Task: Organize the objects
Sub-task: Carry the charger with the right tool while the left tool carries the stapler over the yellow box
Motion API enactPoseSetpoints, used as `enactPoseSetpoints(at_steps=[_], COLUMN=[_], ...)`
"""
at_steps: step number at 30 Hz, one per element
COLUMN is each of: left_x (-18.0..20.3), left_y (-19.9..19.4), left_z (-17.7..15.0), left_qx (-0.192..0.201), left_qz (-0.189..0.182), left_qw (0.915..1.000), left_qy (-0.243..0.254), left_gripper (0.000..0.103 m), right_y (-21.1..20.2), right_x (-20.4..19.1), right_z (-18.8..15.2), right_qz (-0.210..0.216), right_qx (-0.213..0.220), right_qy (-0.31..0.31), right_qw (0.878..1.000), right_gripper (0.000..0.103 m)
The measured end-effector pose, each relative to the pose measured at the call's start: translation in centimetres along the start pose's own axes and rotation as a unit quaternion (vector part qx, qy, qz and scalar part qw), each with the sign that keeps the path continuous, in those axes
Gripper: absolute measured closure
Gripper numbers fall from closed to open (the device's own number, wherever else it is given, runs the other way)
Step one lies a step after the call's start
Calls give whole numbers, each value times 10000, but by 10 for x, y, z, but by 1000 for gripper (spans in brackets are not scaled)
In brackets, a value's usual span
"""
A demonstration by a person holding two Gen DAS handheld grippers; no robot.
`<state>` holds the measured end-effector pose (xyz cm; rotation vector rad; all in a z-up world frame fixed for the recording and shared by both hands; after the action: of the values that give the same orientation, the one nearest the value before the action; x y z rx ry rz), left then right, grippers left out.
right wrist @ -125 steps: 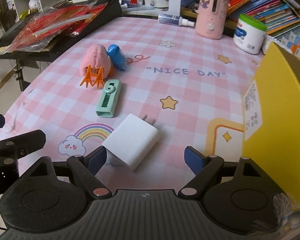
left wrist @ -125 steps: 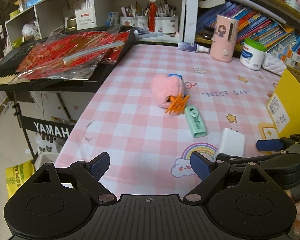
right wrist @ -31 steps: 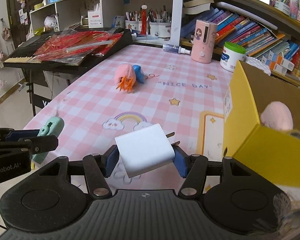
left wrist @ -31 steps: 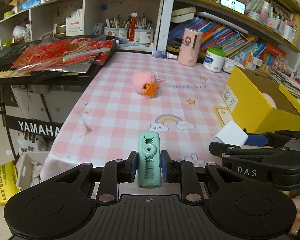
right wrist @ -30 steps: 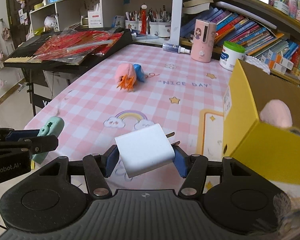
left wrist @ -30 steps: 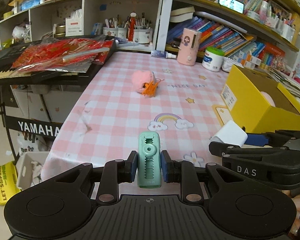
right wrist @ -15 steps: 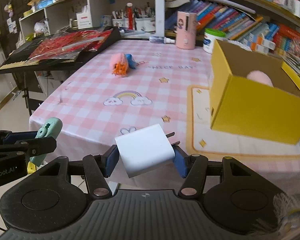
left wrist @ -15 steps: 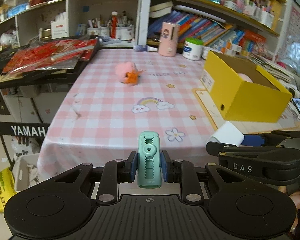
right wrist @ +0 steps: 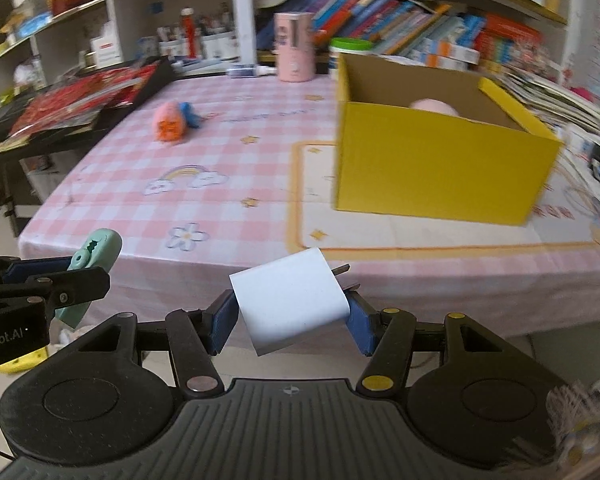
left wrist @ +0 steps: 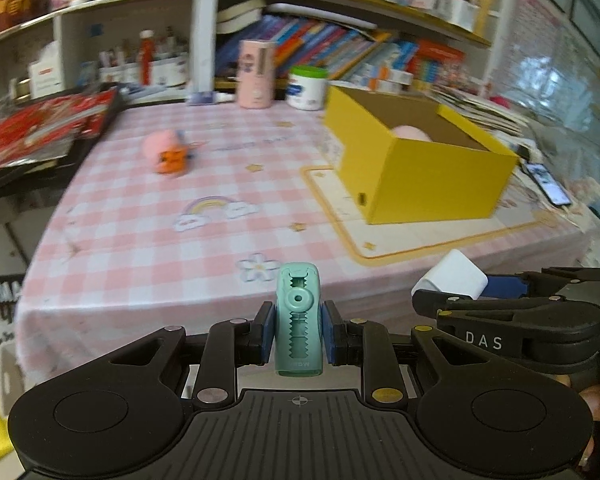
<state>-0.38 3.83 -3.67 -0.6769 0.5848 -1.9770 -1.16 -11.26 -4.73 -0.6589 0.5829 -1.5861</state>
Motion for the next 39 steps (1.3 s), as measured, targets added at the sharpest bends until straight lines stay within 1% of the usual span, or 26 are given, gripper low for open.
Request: enactPoseSetpoints(at_steps=[8, 17, 22, 32, 36, 39], left_x=[28, 55, 62, 77, 86, 95], left_y=[18, 39, 48, 66, 74, 80], left_z=[8, 21, 32, 60, 75, 89], left_qx=[-82, -124, -82, 109, 257, 438], left_qz=[-418, -723, -746, -717, -729, -705], left_qw=[9985, 9954, 9947, 9937, 9925, 9909], left_qy=[337, 615, 699, 850, 943, 1058], left_gripper=[80, 80, 80, 80, 80, 80], right_y=[-6, -6, 0, 15, 19, 18], right_x=[37, 71, 85, 103, 114, 125], right_z=[-8, -8, 0, 29, 41, 55], right_qz=[-446, -772, -828, -740, -724, -767], right_qx=[-52, -83, -69, 28, 143, 385], right_qy=[386, 674, 793, 818, 806, 780], right_qw=[9982, 9947, 9934, 9939, 9940, 9932], right_gripper=[47, 47, 47, 47, 47, 47])
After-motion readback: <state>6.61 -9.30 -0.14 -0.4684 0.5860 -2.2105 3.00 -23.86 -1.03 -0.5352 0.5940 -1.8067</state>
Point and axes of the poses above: each gripper's, at about its wrist camera, not at the fingertips, and y roughly the way its jaws point, x to its right, z to its top, the point moved 2 cm from there along y, roughly the way its jaws point, and after that the axes turned 9 degrees about -z, right-handed, at the moved point
